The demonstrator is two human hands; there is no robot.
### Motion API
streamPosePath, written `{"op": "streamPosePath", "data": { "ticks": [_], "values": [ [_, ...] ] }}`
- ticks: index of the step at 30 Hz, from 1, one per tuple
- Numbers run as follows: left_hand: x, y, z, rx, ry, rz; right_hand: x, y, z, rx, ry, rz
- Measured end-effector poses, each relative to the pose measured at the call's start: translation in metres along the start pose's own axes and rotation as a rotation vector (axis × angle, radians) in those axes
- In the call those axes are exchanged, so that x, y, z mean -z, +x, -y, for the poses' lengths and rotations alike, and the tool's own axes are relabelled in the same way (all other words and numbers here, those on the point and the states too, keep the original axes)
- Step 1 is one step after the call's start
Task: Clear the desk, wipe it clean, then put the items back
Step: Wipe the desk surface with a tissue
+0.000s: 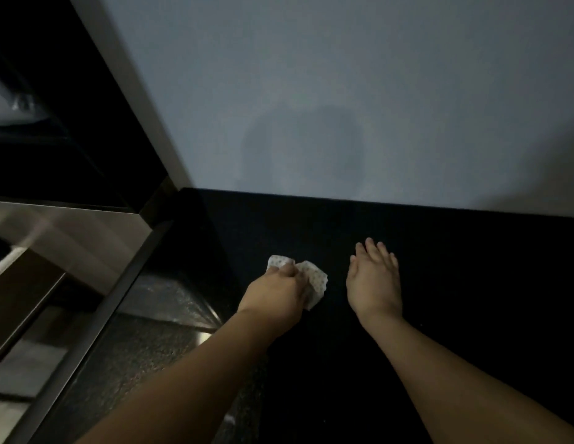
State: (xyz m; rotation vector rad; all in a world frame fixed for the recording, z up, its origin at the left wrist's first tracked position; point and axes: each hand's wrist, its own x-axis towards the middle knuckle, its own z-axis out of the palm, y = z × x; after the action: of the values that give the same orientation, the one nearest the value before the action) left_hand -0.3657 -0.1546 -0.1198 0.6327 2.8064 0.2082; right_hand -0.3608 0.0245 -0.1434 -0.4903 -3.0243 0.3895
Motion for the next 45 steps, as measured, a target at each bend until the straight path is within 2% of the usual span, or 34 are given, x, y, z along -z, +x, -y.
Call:
{"op": "streamPosePath", "data": {
  "ticks": [3,8,12,16,19,22,26,35,39,44,45],
  "values": [
    [0.009,0.011,-0.008,0.039,0.020,0.026,-0.001,0.001,0.001,-0.011,-0.043,-0.016],
    [0.004,0.014,-0.023,0.111,0.087,-0.095,-0.002,0.004,0.003,0.024,-0.146,0.026],
    [-0.002,-0.006,-0.032,0.108,0.177,-0.078,0.032,0.003,0.000,0.078,-0.272,0.227],
    [-0.007,-0.043,-0.032,0.068,0.148,-0.045,0.059,-0.056,-0.006,0.129,-0.201,0.269],
    [-0.014,-0.076,-0.033,0.032,0.117,-0.037,0.071,-0.110,-0.010,0.258,-0.163,0.413],
    [-0.021,-0.109,-0.035,0.017,0.113,-0.042,0.073,-0.146,-0.012,0.305,-0.166,0.471],
    [-0.029,-0.152,-0.041,-0.010,0.130,-0.027,0.057,-0.174,-0.011,0.270,-0.273,0.630],
    [-0.043,-0.252,-0.044,-0.052,0.167,-0.026,0.028,-0.177,0.006,0.048,-0.306,0.582],
    [-0.037,-0.318,-0.046,-0.112,0.139,0.084,0.030,-0.183,0.009,0.010,-0.309,0.540],
    [-0.020,-0.373,-0.057,-0.081,0.014,0.486,0.033,-0.193,0.007,-0.013,-0.252,0.496],
    [-0.019,-0.371,-0.052,-0.084,0.012,0.505,0.033,-0.193,0.008,-0.017,-0.255,0.489]
  ]
}}
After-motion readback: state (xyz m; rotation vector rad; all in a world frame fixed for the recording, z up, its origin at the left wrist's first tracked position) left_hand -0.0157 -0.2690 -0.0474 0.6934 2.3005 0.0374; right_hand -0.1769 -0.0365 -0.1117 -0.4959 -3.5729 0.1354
